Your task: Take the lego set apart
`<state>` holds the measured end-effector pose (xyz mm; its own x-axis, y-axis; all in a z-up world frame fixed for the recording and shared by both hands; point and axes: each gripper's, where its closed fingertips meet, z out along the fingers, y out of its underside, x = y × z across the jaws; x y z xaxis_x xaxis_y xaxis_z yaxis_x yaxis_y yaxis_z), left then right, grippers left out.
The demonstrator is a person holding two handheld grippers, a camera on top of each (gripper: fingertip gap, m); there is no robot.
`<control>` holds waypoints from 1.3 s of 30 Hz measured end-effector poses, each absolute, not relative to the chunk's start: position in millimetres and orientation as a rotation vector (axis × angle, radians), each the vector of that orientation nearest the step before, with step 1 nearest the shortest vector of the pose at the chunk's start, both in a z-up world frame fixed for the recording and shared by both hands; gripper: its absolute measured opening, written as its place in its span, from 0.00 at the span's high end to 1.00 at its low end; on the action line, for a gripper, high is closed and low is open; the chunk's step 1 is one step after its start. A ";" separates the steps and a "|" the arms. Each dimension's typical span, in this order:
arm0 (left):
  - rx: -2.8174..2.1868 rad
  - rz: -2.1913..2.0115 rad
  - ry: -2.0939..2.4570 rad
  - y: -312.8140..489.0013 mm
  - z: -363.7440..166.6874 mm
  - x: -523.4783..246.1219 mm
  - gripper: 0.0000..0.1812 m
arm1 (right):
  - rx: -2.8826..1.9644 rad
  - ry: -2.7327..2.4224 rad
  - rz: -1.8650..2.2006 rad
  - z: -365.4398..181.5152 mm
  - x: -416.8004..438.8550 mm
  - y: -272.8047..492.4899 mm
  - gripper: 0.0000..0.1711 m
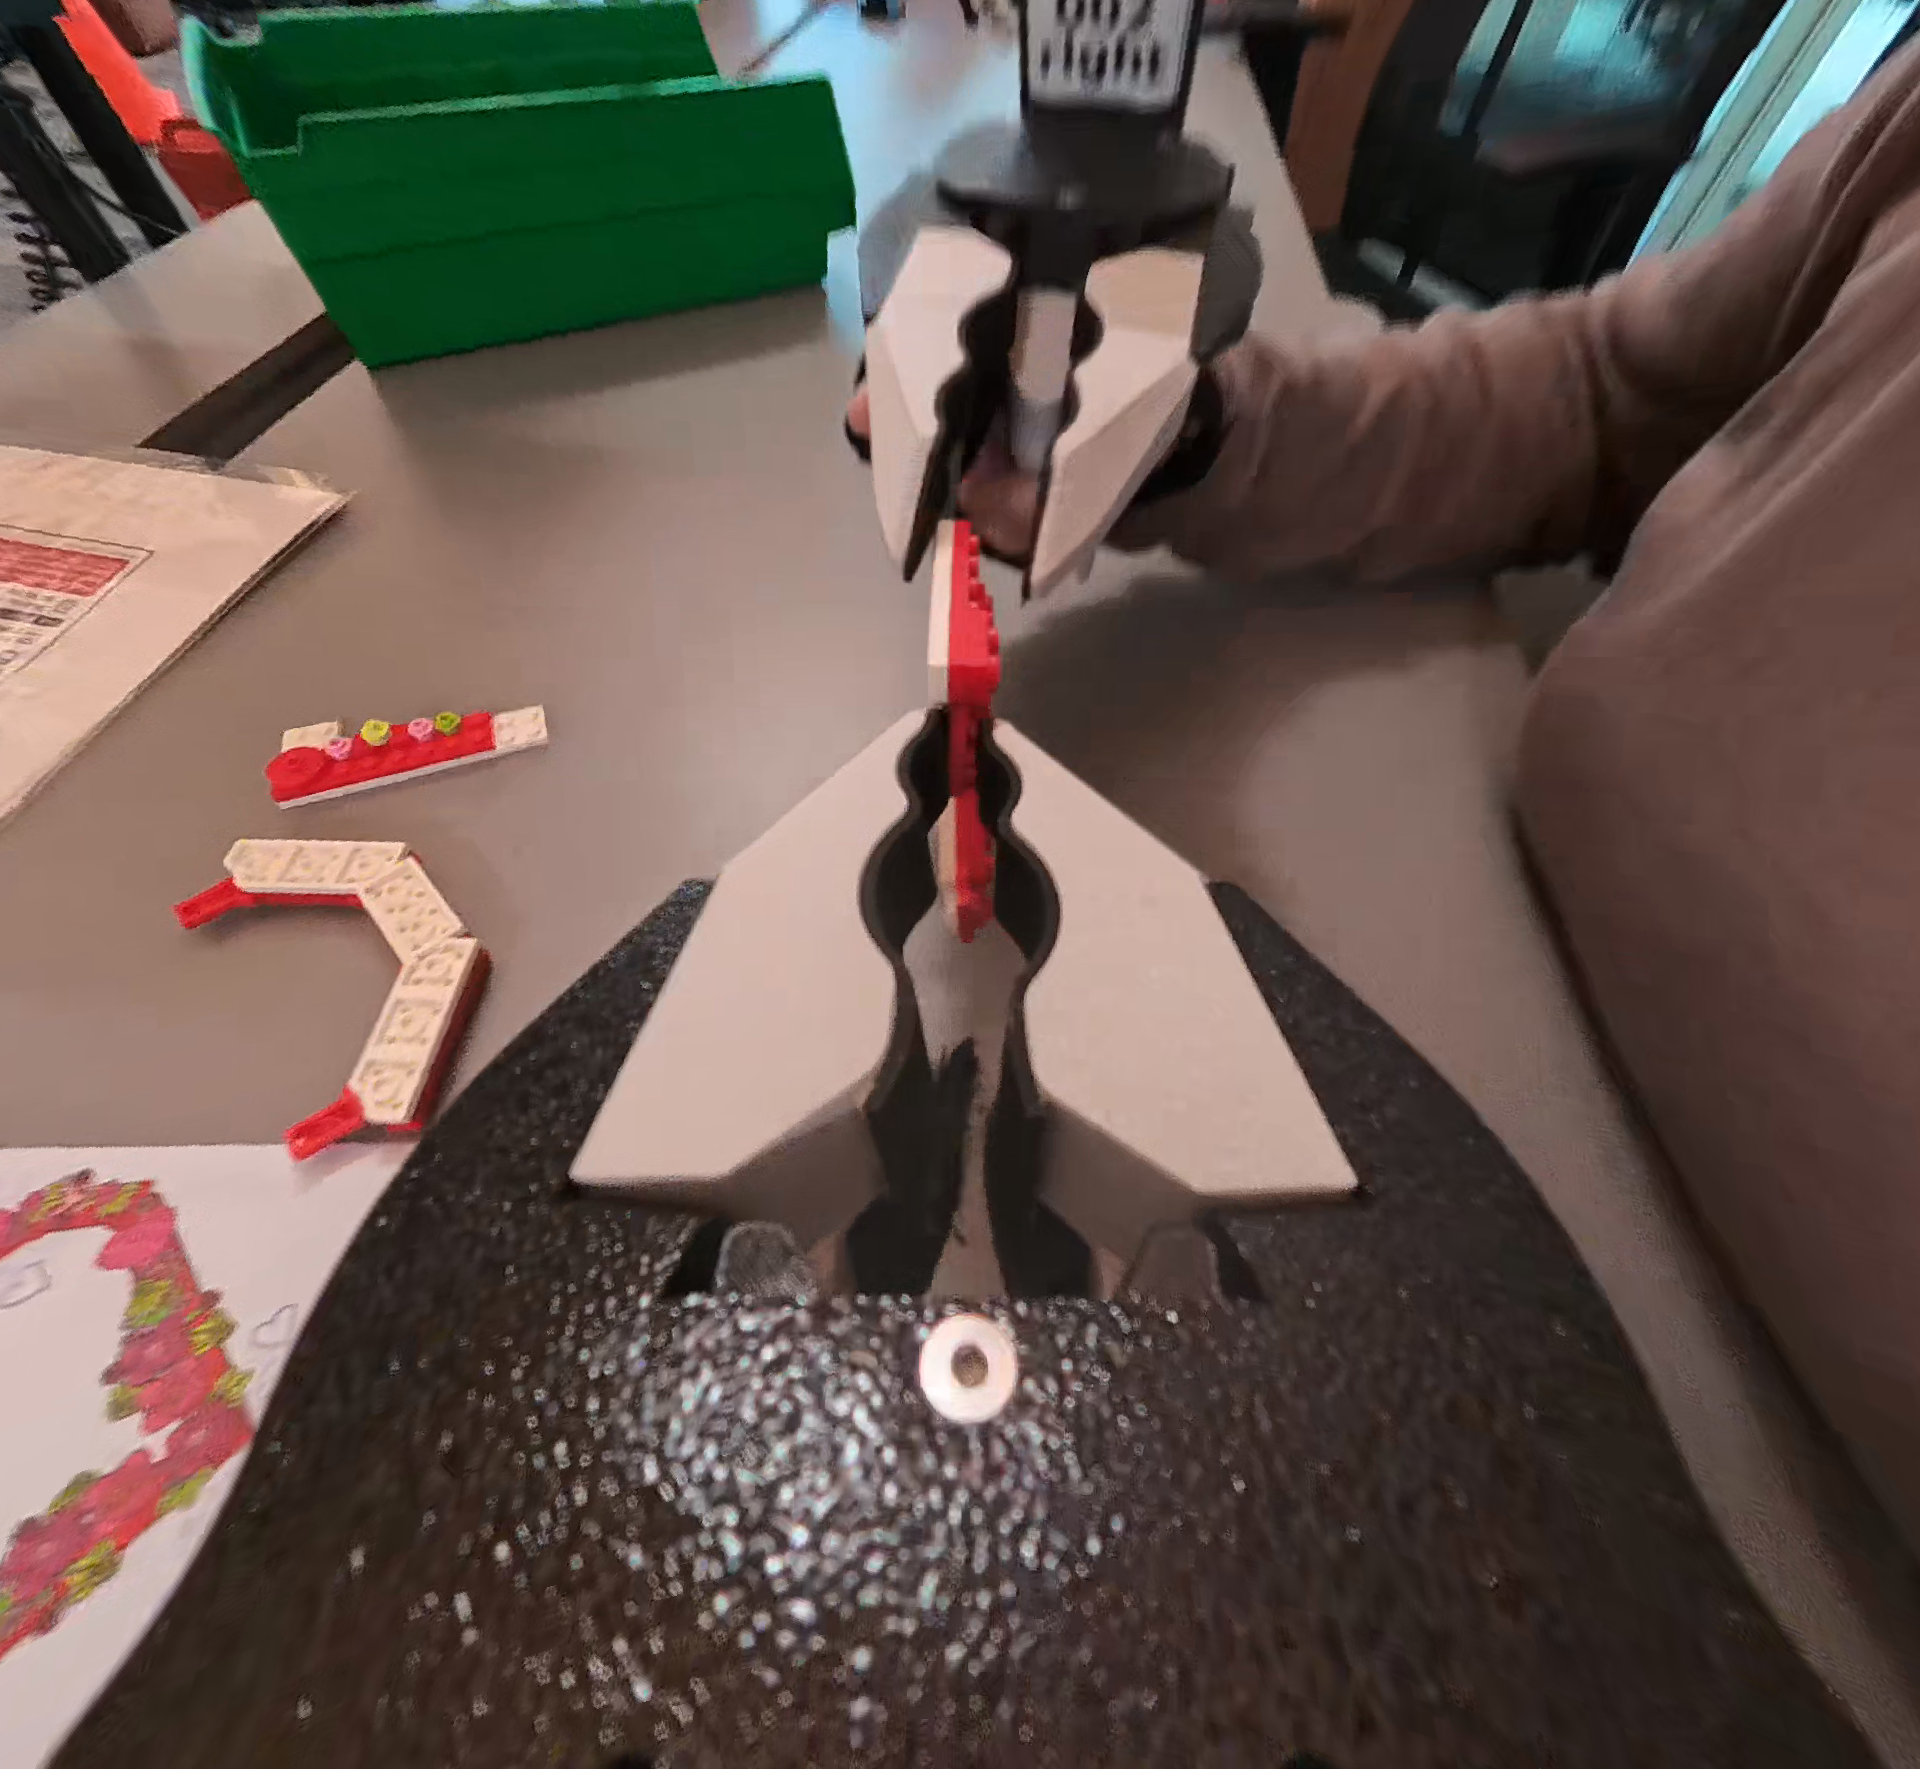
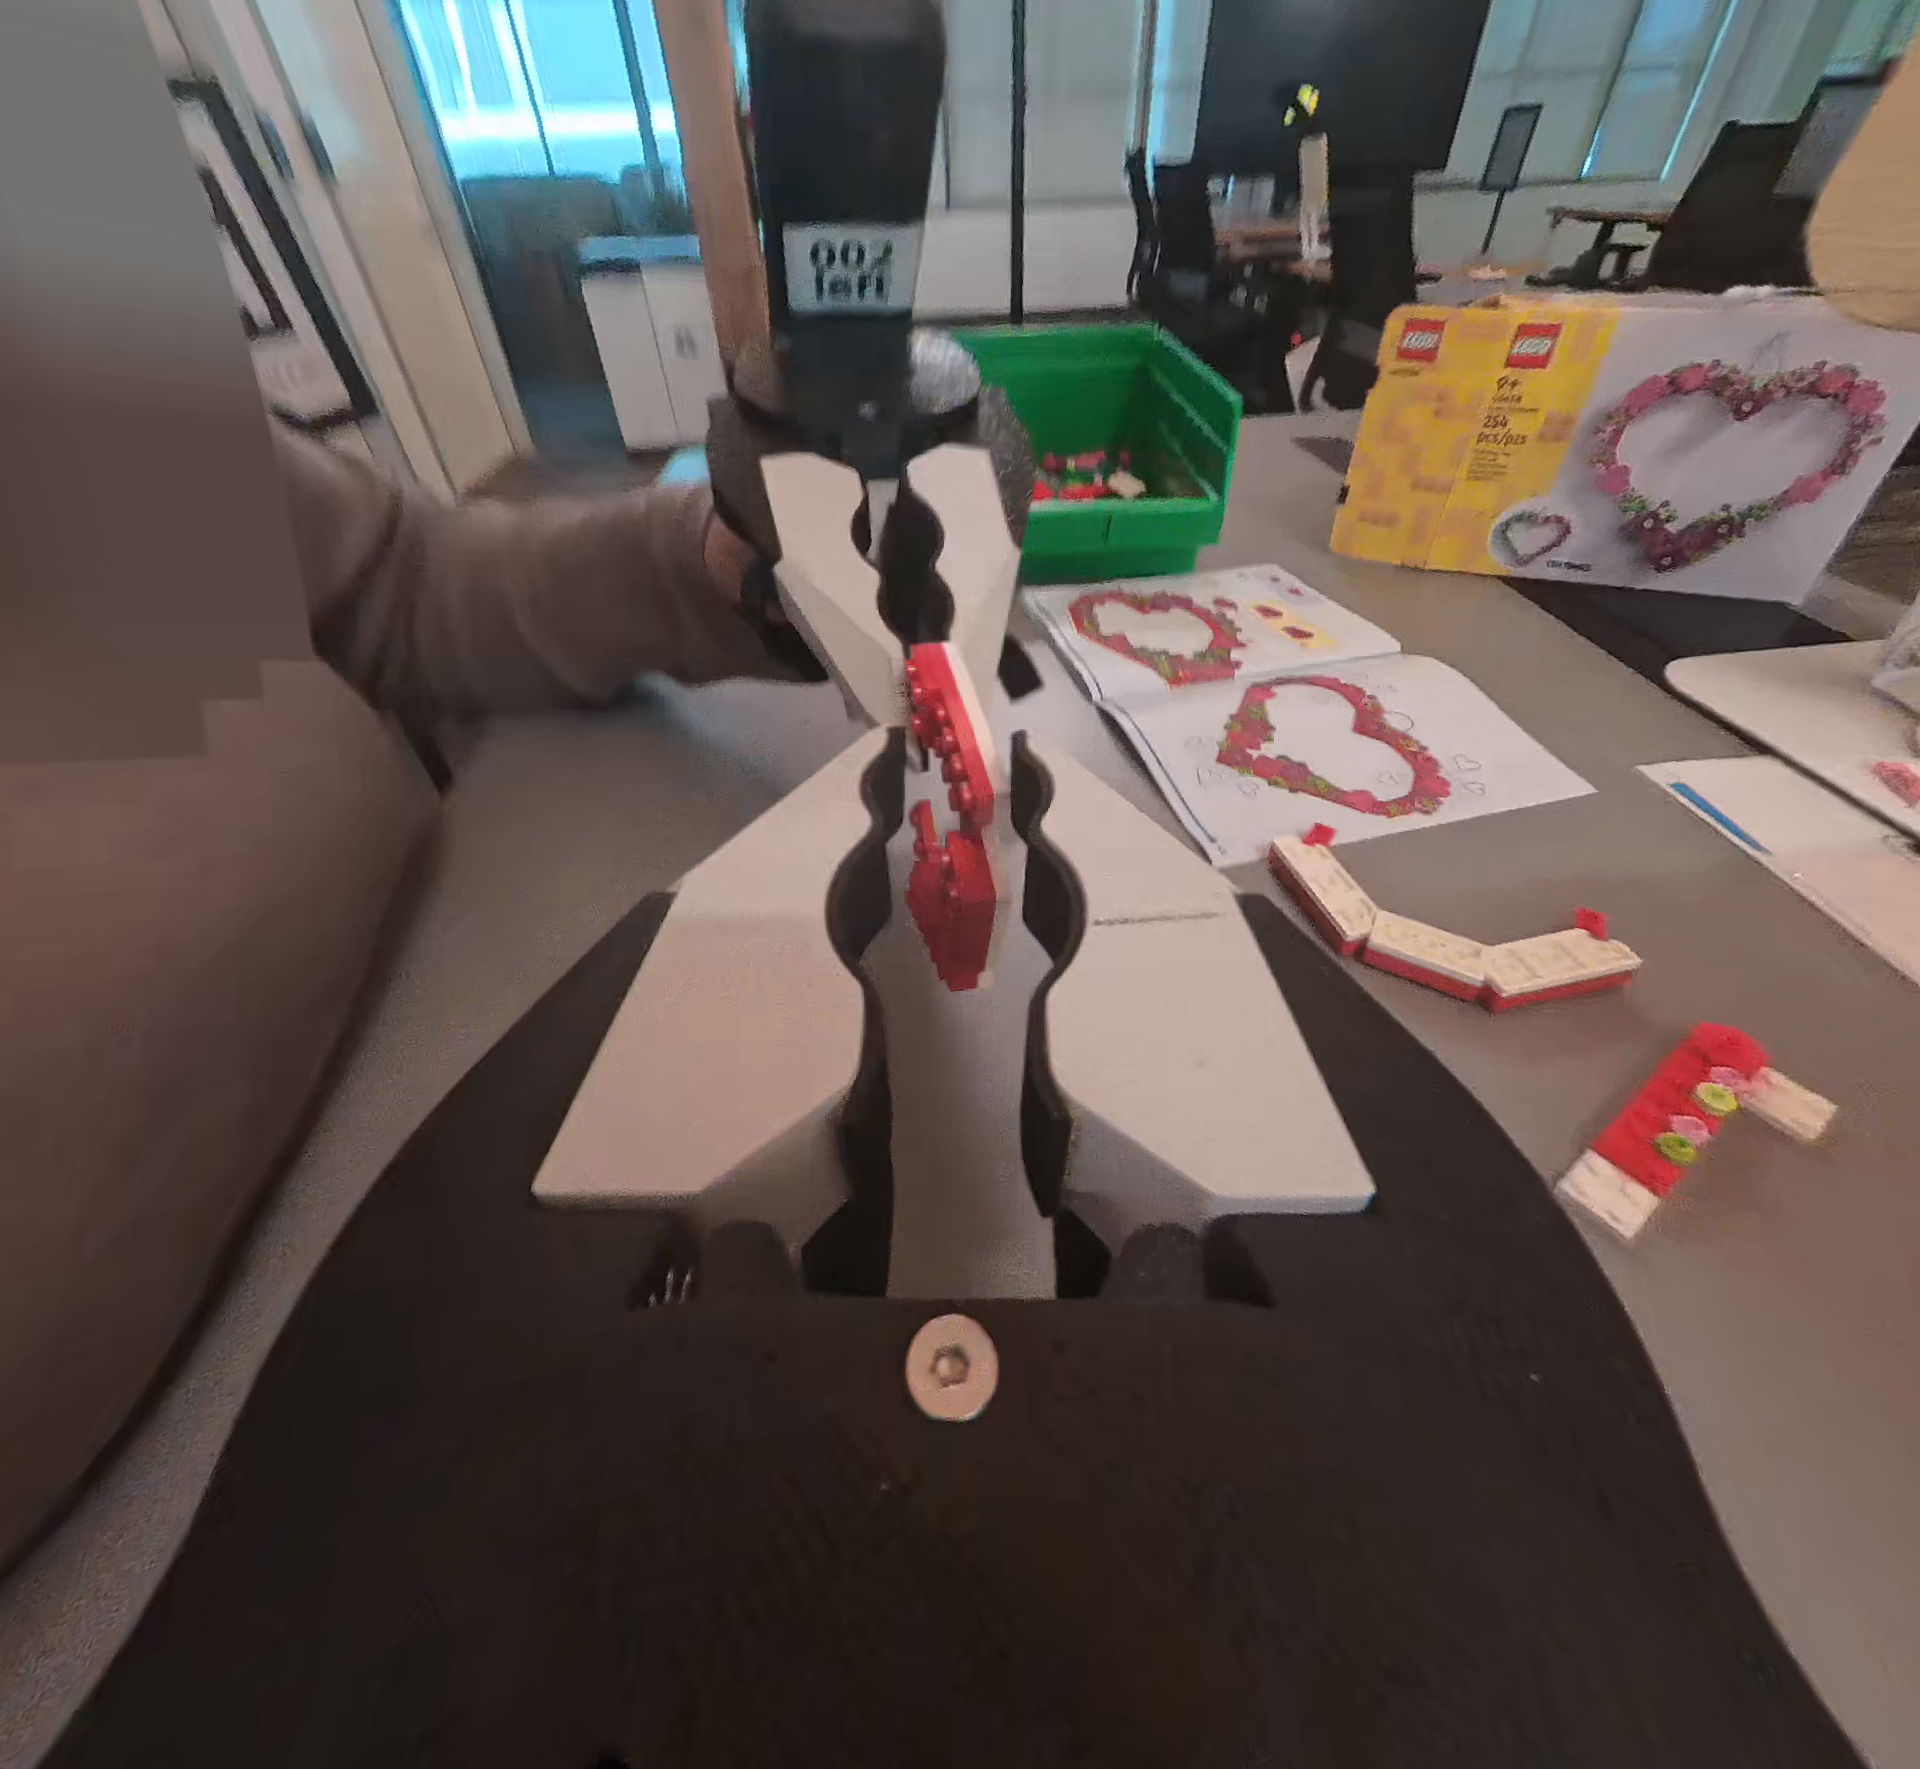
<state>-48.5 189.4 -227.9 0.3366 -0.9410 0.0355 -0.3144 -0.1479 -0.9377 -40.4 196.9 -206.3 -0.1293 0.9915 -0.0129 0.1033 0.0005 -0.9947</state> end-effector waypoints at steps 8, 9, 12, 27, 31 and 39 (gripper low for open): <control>-1.656 -0.729 1.348 175.0 -250.9 -37.4 0.99 | -1.244 -1.667 1.125 -237.3 -34.0 179.2 0.95; -1.656 -0.719 1.357 174.4 -252.2 -36.6 0.99 | -1.244 -1.668 1.116 -237.6 -33.7 179.8 0.96; -1.636 -0.591 1.329 185.2 -250.0 -41.6 0.99 | -1.292 -1.597 1.086 -235.5 -38.0 190.4 0.96; -1.373 0.169 1.397 209.3 -234.5 -64.4 0.99 | -1.327 -1.331 0.988 -226.7 -54.8 213.0 0.95; -1.352 0.067 1.546 185.6 -261.1 -49.1 0.99 | -1.366 -0.960 1.029 -189.0 -17.0 263.5 0.97; -1.556 -0.149 1.141 225.2 -232.4 -87.5 0.99 | -1.441 -0.949 1.150 -198.9 -5.9 267.2 0.97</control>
<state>-87.5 225.2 -232.4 0.5202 -0.7153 -0.4666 -0.5711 0.1149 -0.8128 -5.9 267.2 -198.9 0.2333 0.9573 -0.1705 -0.0143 -0.1719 -0.9850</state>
